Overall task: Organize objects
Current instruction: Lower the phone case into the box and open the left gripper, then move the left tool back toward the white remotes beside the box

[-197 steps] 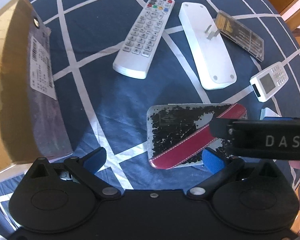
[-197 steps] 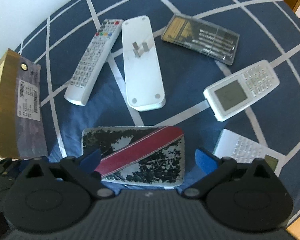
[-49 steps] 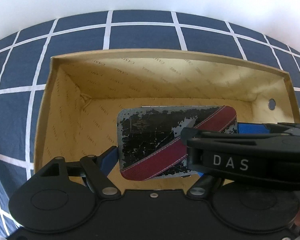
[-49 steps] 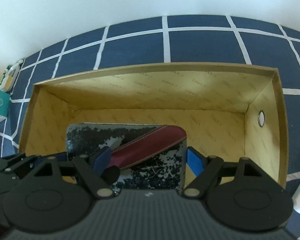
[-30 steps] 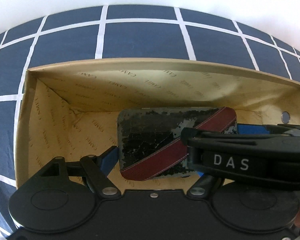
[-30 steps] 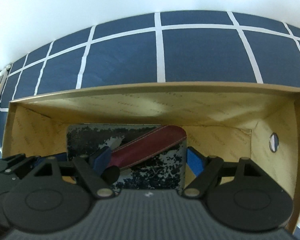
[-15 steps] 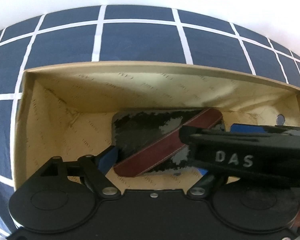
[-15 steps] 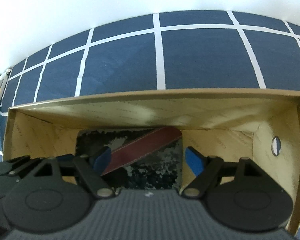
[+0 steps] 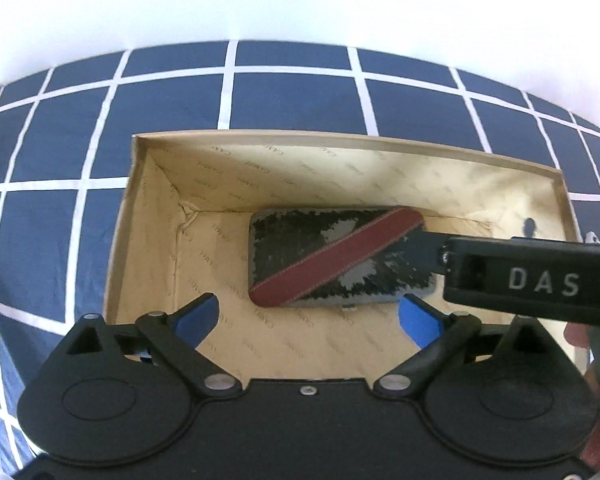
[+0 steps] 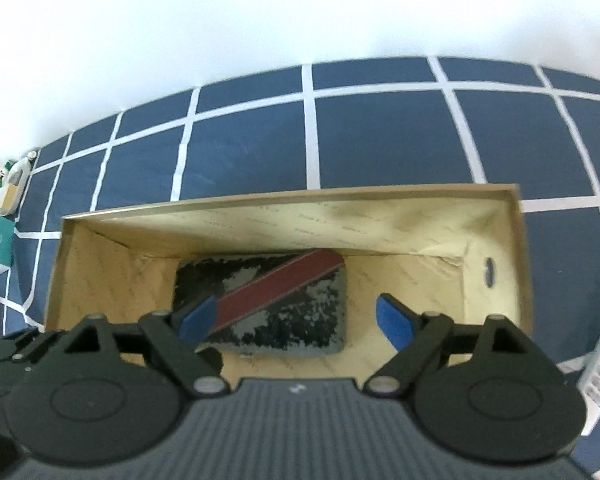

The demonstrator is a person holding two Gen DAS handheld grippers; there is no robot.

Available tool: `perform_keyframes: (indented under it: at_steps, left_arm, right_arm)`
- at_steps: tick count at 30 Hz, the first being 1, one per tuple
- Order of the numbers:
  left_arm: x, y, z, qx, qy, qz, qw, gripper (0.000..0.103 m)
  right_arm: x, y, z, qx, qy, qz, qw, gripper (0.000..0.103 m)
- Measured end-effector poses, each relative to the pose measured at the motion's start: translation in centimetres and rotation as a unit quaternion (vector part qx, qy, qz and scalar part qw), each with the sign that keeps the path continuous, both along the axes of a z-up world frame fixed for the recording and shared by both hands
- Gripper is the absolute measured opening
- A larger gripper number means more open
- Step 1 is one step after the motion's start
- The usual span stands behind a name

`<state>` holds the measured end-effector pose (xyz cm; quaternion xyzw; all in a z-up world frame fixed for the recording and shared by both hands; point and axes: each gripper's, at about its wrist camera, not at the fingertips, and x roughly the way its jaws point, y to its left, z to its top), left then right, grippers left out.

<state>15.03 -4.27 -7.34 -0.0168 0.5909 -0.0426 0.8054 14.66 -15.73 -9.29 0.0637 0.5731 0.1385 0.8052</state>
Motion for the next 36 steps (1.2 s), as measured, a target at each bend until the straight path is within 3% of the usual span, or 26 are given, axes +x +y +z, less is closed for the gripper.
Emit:
perform_keyframes:
  at_steps: [6, 16, 36]
  left_arm:
    - [-2.9, -0.6, 2.5, 0.006, -0.018, -0.002, 0.9998, 0.103]
    - [-8.4, -1.9, 5.8, 0.016, -0.043, -0.02, 0.9987, 0.103]
    - [-18.0, -13.2, 6.8, -0.002, -0.063, -0.156, 0.9858, 0.103]
  right_arm:
    - [-2.8, -1.6, 2.7, -0.002, -0.022, -0.004, 1.0, 0.103]
    - [-8.4, -4.7, 6.5, -0.001, -0.048, -0.026, 0.999, 0.103]
    - [-20.6, -17.4, 8.8, -0.029, -0.065, -0.154, 0.985, 0.103]
